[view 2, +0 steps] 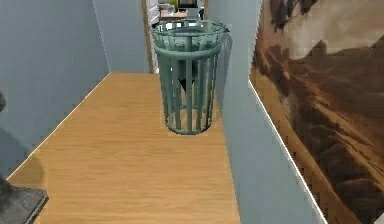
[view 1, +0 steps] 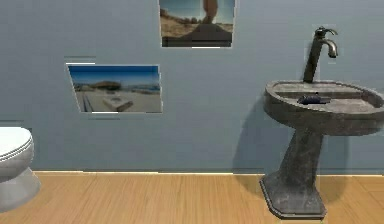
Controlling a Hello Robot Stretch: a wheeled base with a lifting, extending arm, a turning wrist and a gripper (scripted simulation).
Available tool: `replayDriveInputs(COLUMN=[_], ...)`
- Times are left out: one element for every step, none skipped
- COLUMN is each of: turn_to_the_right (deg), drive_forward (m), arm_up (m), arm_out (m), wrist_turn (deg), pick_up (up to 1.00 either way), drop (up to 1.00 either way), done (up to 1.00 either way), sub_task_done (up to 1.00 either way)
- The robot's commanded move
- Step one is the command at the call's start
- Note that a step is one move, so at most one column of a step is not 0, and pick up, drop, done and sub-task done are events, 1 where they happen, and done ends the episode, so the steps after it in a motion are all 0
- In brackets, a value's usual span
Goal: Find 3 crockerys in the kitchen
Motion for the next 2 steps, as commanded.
replayDriveInputs(turn_to_the_right=[0.0,-45.0], drive_forward=[0.10,0.00], arm_up=[0.00,0.00], arm_out=[0.00,0.00], wrist_turn=[0.0,0.0], pick_up=[0.00,0.00], drop=[0.00,0.00], done=[0.00,0.00], sub_task_done=[0.00,0.00])
